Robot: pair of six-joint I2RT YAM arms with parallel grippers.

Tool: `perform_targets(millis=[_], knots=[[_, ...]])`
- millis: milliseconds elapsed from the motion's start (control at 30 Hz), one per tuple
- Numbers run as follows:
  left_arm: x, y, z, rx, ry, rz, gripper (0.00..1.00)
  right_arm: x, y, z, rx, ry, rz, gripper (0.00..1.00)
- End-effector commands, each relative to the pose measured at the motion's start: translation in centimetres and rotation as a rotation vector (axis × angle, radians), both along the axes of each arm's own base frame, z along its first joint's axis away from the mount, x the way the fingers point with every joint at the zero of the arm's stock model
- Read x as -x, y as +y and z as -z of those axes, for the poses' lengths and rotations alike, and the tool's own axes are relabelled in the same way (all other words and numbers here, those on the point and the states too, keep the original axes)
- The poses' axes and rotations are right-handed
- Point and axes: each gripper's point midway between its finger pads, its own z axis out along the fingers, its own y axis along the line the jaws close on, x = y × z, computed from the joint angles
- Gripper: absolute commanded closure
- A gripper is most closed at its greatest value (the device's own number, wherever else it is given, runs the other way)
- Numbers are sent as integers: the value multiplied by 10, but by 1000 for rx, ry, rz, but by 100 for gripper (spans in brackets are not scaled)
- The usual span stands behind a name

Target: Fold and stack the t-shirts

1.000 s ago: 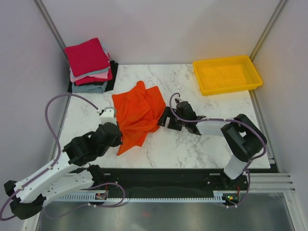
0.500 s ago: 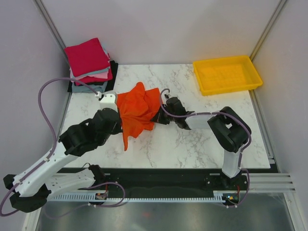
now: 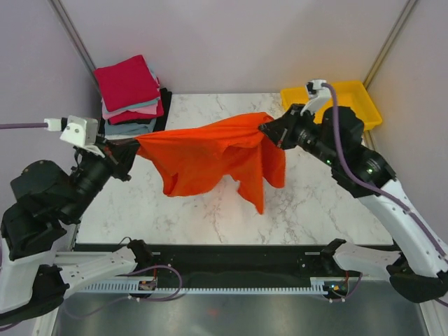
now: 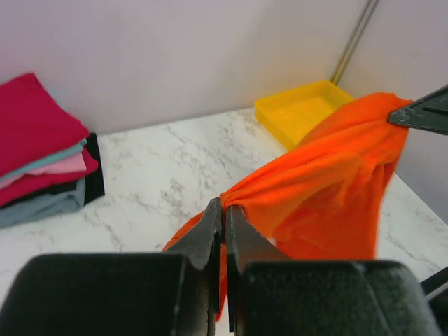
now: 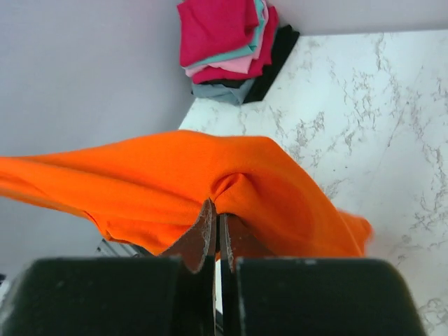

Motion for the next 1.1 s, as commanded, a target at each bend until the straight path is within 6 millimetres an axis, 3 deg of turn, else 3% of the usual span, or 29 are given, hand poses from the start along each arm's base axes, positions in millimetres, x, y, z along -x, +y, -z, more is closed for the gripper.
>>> perform_targets(millis=[0, 33, 100, 167, 200, 233, 267, 300, 333, 367, 400, 433, 467, 500, 533, 600, 667, 733, 767, 800, 833, 867, 967, 1000, 1033, 1067], knots=[[1, 1, -38, -83, -160, 46, 98, 24, -30, 24, 161, 129, 28, 100], [-3, -2, -40, -99, -158, 39, 98, 30, -32, 26, 188, 147, 13, 100], [-16, -4, -33, -165, -138, -5, 98, 22, -32, 21, 217, 144, 20, 97], [-42, -18, -12, -271, -75, -68, 98, 2, -31, 47, 308, 206, 38, 92], [-53, -17, -4, -321, -51, -122, 98, -15, -43, 60, 325, 244, 75, 89], [-72, -33, 19, -402, 8, -122, 98, -24, -39, 71, 304, 286, 27, 86], [-88, -31, 33, -410, 64, -112, 98, -51, -55, 104, 313, 375, 75, 69], [-101, -32, 45, -376, 119, -105, 98, -63, -58, 119, 307, 407, 75, 51], [-117, -33, 70, -368, 193, -89, 92, -79, -61, 130, 296, 407, 94, 27], [-138, -34, 100, -371, 286, -73, 72, -97, -74, 164, 350, 473, 157, 3], [-157, -21, 125, -331, 381, -102, 32, -108, -89, 177, 376, 502, 206, 2], [-164, -15, 152, -347, 464, -129, 20, -117, -95, 195, 403, 539, 224, 2], [-174, -15, 179, -368, 543, -142, 11, -120, -101, 201, 418, 551, 246, 2], [-176, -15, 189, -349, 577, -160, 1, -122, -106, 202, 430, 551, 260, 2], [-172, -15, 204, -344, 617, -162, 0, -123, -109, 200, 432, 536, 273, 2], [-169, -22, 204, -280, 598, -146, 0, -115, -115, 192, 434, 506, 292, 2], [-161, -24, 216, -239, 620, -149, 0, -104, -127, 188, 466, 477, 326, 2], [-145, -28, 231, -198, 666, -126, 4, -93, -132, 191, 479, 475, 329, 2], [-137, -33, 239, -178, 695, -104, 5, -78, -134, 201, 483, 491, 317, 2], [-126, -47, 246, -140, 726, -62, 9, -70, -132, 206, 486, 495, 301, 2], [-108, -48, 266, -148, 767, -52, 11, -62, -132, 213, 484, 505, 298, 2], [-90, -64, 272, -140, 787, -15, 13, -44, -132, 229, 494, 529, 286, 2], [-42, -83, 297, -152, 823, 52, 13, -15, -120, 251, 439, 559, 255, 4], [-20, -100, 302, -135, 850, 97, 13, -6, -107, 257, 436, 552, 219, 4], [-5, -104, 318, -133, 887, 117, 13, -2, -96, 261, 423, 531, 195, 4], [5, -110, 320, -107, 894, 147, 14, 10, -88, 277, 425, 569, 176, 4]])
